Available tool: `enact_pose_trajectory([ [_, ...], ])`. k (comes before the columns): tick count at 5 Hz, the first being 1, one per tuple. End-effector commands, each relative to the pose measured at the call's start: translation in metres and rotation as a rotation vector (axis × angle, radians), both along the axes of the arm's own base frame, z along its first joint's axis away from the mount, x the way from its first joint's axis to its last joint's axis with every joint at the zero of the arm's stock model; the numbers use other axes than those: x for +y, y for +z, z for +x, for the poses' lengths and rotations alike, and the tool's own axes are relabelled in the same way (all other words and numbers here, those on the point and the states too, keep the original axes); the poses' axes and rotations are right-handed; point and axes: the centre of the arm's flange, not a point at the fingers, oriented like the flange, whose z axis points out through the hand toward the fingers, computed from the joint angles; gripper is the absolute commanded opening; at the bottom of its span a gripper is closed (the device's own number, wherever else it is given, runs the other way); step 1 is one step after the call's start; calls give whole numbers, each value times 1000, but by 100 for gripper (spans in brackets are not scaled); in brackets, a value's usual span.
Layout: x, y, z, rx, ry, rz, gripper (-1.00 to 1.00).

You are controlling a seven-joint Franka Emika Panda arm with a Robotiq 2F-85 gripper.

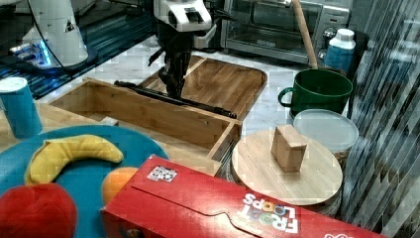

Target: Close the drawer.

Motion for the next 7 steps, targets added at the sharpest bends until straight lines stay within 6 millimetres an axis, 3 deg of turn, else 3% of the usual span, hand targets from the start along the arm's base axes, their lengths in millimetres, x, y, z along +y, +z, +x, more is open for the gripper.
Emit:
enact_pose_trajectory([
  [1, -184, 47, 26, -171, -19, -66, -100],
  [2, -216, 52, 22, -165, -17, -75, -100],
  [3, -235, 64, 10, -152, -41, -107, -100],
  [4, -243, 71, 2, -121, -68, -119, -100],
  [7, -247, 66, 0, -145, -91, -118, -100],
])
